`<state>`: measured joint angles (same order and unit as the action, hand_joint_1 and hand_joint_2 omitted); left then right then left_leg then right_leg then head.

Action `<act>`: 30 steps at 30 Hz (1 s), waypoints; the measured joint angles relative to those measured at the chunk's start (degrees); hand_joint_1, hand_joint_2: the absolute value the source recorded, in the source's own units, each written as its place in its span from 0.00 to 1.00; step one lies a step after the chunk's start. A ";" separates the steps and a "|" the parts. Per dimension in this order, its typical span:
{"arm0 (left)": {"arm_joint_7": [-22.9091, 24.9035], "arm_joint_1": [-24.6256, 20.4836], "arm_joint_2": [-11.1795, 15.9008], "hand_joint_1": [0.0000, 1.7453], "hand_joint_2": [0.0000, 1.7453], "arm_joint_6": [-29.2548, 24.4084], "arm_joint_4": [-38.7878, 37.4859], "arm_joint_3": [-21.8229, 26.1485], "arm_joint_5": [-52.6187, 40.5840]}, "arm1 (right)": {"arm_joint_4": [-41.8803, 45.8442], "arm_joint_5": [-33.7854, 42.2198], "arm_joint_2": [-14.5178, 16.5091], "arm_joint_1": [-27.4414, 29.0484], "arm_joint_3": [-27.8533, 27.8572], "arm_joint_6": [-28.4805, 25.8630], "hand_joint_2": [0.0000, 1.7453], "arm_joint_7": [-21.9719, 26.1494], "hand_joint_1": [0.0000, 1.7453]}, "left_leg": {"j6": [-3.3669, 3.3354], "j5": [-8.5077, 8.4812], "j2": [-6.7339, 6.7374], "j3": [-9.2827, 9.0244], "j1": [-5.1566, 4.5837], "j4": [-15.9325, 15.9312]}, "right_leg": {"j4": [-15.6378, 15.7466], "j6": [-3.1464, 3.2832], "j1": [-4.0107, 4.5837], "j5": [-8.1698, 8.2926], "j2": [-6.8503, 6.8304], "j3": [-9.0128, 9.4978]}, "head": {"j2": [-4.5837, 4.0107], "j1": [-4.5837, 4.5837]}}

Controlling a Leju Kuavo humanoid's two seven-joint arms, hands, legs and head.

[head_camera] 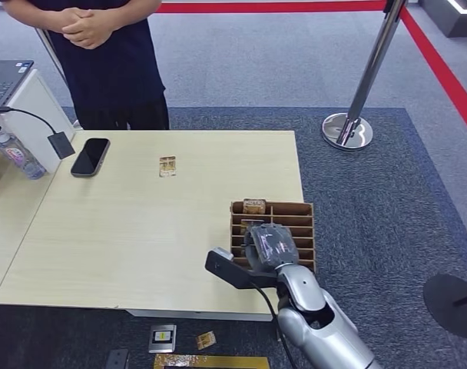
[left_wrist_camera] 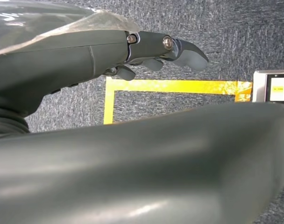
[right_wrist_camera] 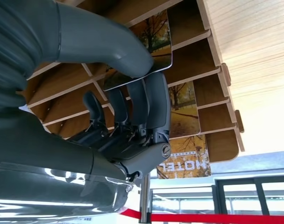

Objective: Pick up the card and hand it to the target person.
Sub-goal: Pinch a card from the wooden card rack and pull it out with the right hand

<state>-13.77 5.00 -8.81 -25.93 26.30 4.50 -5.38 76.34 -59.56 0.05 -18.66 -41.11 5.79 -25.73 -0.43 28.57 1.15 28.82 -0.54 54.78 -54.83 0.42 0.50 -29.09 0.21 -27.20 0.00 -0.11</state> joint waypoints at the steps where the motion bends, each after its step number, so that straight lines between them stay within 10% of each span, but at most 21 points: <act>1: -0.04 -0.03 0.00 0.00 0.00 -0.07 -0.03 0.00 0.03 | -0.08 0.00 0.06 -0.02 0.00 -0.02 1.00 0.00 0.75 | 0.00 0.00 0.00 0.00 0.00 0.00 | 0.00 0.00 0.00 0.00 0.00 0.00 | 0.00 0.00; 30: -1.09 -0.20 0.11 0.00 0.00 -1.45 -0.88 0.00 1.55 | 5.53 5.37 -0.61 -0.65 0.18 0.29 1.00 2.36 0.77 | 0.00 0.00 0.00 0.01 0.00 0.00 | 0.00 0.00 0.00 0.00 0.00 -0.02 | 0.00 -0.01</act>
<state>-14.86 4.80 -8.70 -27.38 25.42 4.50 -3.83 81.86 -54.19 -0.56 -19.31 -40.94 6.08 -23.37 -0.43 28.58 1.15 28.84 -0.54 54.78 -54.83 0.42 0.49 -29.09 0.21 -27.22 0.00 -0.12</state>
